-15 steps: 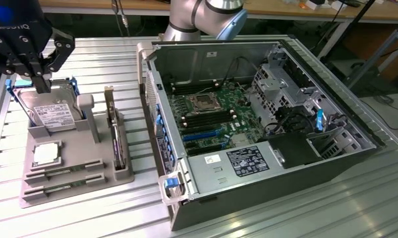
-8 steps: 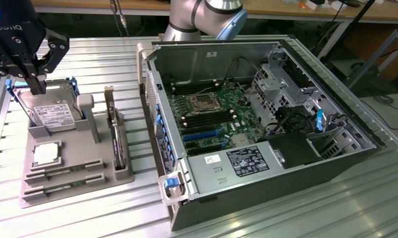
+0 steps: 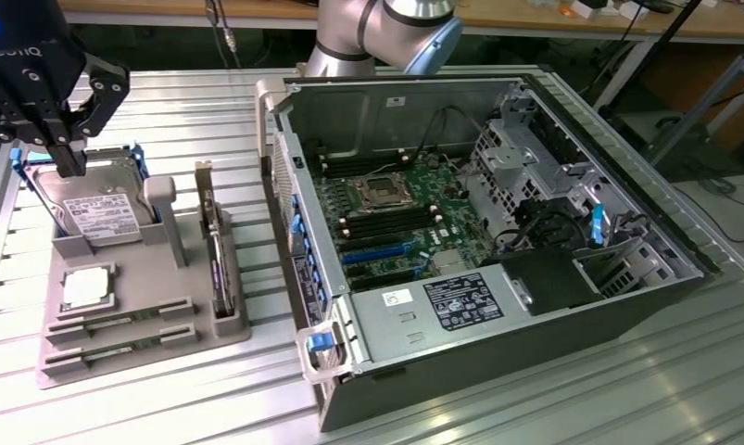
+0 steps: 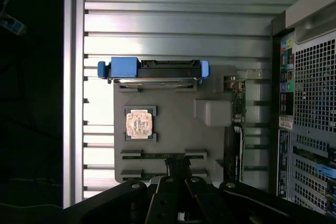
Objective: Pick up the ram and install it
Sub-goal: 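Pick up the ram and move it above insertion slot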
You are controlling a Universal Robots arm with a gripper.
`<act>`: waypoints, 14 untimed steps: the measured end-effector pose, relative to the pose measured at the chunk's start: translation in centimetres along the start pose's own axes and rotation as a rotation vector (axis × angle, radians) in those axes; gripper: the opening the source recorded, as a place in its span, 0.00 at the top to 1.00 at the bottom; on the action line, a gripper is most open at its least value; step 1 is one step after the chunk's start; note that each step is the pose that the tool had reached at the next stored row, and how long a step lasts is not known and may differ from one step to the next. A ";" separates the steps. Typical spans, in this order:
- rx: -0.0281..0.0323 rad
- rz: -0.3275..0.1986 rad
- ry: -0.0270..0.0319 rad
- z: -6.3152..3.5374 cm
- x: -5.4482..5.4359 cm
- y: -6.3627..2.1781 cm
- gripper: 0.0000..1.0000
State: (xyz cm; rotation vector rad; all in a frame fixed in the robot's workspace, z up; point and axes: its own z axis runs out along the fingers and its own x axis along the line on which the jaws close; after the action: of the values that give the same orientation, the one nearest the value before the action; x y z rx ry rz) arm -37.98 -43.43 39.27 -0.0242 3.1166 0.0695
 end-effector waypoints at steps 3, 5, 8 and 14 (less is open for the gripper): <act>0.0002 0.000 0.0001 0.00 0.0 0.00 0.89; -0.0010 -0.050 0.0023 0.05 0.0 0.01 0.89; -0.0040 -0.171 0.0076 0.12 0.0 -0.01 0.89; -0.0083 -0.346 0.0153 0.12 0.0 0.00 0.89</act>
State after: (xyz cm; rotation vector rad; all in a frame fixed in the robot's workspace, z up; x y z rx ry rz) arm -37.99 -43.43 39.15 -0.5619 3.0736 0.0748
